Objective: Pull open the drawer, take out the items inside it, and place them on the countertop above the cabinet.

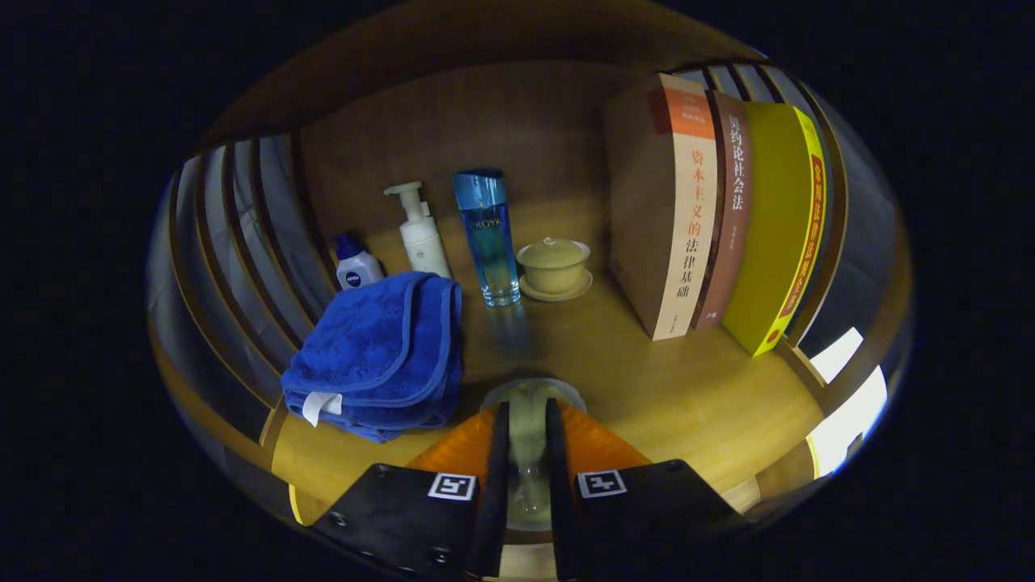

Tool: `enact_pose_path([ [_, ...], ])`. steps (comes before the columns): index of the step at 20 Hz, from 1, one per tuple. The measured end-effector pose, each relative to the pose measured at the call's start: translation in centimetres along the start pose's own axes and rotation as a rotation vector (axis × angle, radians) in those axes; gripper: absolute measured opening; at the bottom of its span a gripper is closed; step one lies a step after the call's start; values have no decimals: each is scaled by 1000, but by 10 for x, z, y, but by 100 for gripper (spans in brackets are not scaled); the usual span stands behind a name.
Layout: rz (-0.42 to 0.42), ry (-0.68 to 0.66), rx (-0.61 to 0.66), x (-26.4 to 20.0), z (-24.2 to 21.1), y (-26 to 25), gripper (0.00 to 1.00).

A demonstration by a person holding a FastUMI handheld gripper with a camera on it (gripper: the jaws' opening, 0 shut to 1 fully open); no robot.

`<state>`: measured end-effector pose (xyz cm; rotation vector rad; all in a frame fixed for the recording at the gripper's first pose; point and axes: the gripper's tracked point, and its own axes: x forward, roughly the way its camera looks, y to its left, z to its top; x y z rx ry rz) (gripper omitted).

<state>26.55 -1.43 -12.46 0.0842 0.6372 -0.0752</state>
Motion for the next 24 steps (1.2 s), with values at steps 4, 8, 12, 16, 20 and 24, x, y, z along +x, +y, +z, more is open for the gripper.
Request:
enact_pose_path([
  [4, 6, 2, -5, 0, 0, 4, 36],
  [8, 20, -5, -5, -4, 1, 9, 59],
  [12, 39, -15, -9, -8, 4, 13, 89],
  [16, 54, -52, -42, -20, 14, 18, 98],
  [20, 72, -120, -86, -42, 34, 25, 99],
  [24, 100, -168, -132, -68, 49, 34, 99],
])
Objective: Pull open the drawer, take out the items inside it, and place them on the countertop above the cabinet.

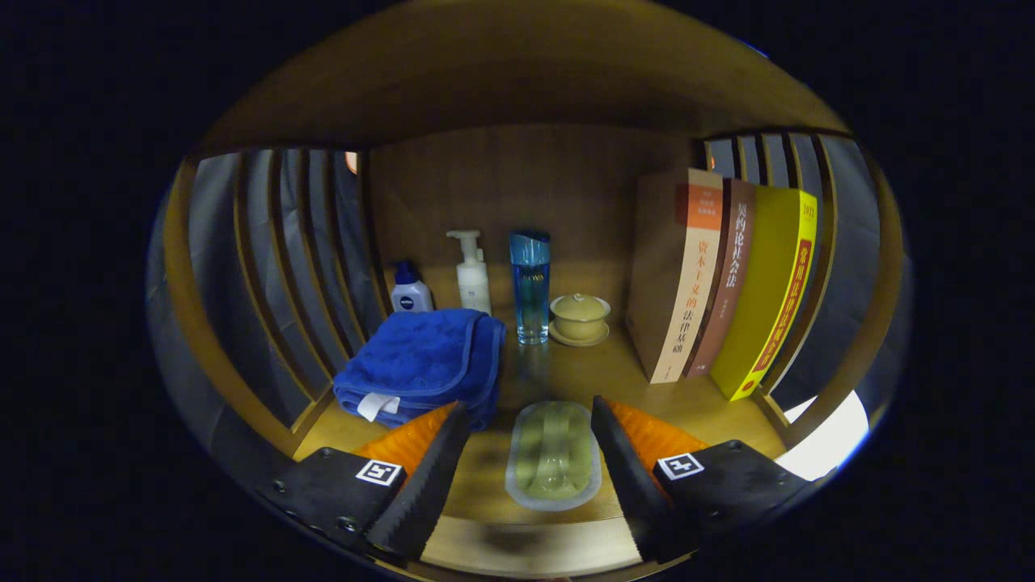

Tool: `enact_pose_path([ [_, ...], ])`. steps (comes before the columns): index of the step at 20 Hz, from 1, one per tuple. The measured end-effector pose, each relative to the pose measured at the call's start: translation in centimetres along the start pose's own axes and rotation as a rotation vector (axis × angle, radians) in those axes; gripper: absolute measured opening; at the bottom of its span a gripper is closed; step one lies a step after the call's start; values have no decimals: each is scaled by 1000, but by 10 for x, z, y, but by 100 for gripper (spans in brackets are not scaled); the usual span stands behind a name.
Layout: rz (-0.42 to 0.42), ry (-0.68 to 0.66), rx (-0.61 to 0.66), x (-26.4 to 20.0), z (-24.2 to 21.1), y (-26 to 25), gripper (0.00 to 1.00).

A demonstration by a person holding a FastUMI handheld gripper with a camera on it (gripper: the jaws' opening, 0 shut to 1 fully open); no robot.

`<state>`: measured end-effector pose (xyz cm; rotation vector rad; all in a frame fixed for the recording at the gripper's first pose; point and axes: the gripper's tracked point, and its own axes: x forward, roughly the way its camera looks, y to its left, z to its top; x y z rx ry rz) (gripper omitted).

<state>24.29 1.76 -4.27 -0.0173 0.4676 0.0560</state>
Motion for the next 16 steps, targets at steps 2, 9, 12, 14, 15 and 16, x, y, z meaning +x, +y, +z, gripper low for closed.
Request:
enact_pose_path([
  [2, 15, -26, -20, -14, 11, 8, 99],
  [9, 41, -155, -32, -71, 45, 20, 98],
  [12, 59, -211, -15, -106, 49, 29, 98],
  [14, 70, -239, 0, -125, 46, 30, 98],
  [15, 81, -253, 6, -133, 43, 33, 98],
  [16, 90, -270, 15, -142, 41, 35, 98],
])
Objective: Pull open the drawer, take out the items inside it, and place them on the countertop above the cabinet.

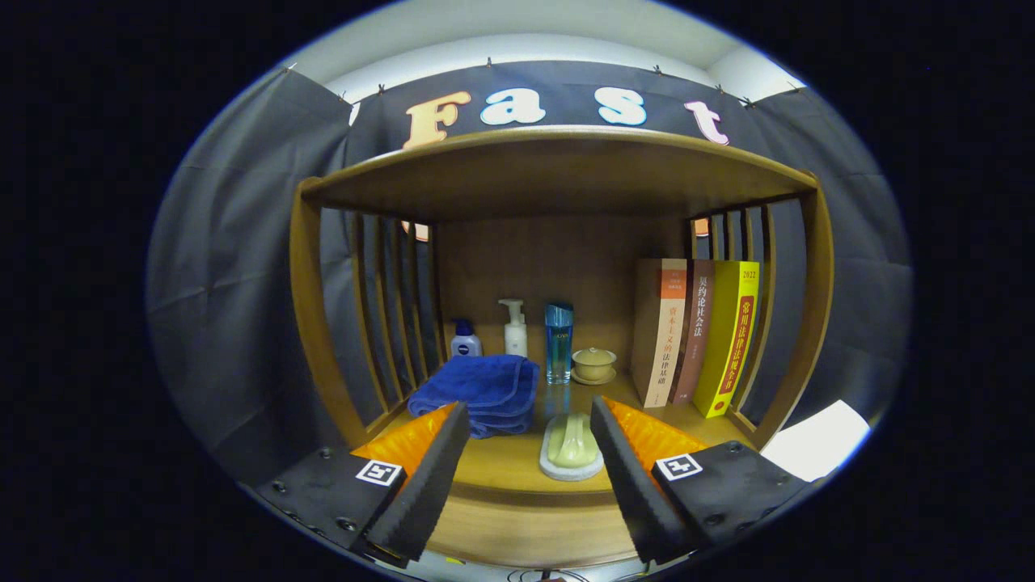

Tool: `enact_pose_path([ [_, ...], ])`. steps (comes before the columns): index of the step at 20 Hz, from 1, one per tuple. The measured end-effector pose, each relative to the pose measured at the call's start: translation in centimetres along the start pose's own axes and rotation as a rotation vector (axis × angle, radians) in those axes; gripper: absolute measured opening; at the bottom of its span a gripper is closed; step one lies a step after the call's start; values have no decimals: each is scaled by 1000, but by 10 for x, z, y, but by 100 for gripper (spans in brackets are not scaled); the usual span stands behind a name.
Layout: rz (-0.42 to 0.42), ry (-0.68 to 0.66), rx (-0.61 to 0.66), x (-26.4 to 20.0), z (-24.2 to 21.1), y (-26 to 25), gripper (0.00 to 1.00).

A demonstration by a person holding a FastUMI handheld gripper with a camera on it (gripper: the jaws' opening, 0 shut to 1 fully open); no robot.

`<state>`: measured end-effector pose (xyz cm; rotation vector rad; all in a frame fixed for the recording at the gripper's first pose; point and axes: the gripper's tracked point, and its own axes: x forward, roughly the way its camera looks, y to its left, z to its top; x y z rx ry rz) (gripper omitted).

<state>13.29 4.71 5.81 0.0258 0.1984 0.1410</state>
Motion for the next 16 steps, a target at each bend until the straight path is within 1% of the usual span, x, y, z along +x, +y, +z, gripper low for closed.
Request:
enact_pose_path([
  [4, 4, -66, 17, -37, -4, 7, 98],
  [10, -18, -115, 9, -88, -35, 6, 98],
  [12, -38, -126, 12, -102, -44, 2, 98],
  [16, -42, -141, 20, -124, -62, 5, 98],
])
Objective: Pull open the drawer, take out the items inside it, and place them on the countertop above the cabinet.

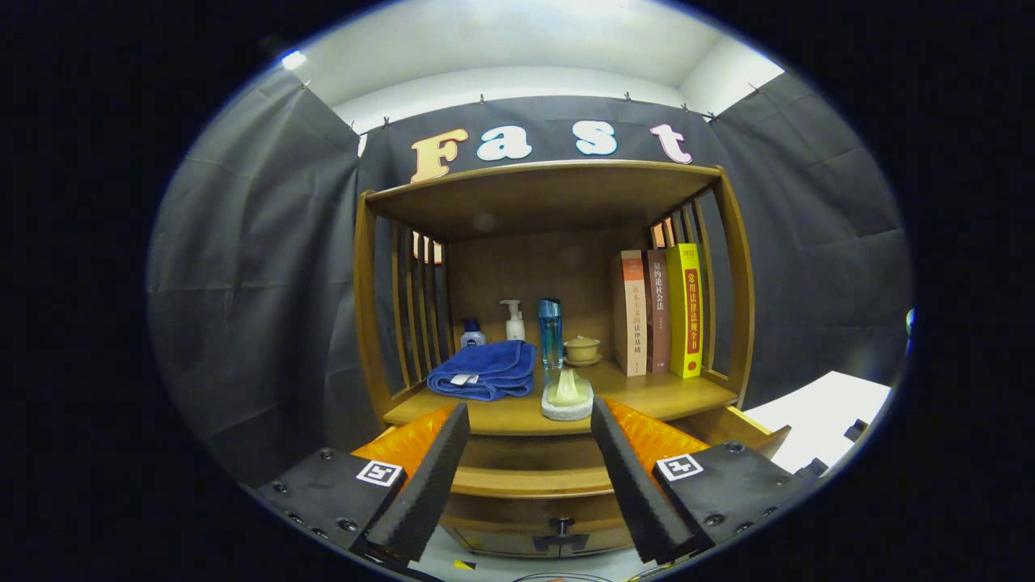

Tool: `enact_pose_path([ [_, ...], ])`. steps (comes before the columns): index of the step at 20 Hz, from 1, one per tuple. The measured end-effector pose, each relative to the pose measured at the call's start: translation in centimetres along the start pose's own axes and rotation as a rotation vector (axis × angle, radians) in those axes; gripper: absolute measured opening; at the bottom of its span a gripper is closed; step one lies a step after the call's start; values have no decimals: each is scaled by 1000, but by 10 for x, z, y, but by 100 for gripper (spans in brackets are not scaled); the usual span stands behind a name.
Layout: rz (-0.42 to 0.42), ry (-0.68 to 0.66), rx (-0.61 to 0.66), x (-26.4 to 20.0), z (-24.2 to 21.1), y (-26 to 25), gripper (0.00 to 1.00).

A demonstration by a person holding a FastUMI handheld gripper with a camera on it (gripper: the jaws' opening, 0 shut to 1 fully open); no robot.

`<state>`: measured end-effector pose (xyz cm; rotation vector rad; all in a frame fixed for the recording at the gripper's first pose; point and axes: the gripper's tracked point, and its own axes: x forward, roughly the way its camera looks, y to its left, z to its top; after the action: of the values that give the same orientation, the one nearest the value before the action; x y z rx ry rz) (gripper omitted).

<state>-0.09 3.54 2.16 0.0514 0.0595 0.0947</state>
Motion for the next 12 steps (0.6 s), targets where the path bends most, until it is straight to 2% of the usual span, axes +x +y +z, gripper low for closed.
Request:
enact_pose_path([
  [6, -18, -21, -33, -26, -26, 0, 98],
  [12, -31, -21, -16, -30, -36, -9, 98],
])
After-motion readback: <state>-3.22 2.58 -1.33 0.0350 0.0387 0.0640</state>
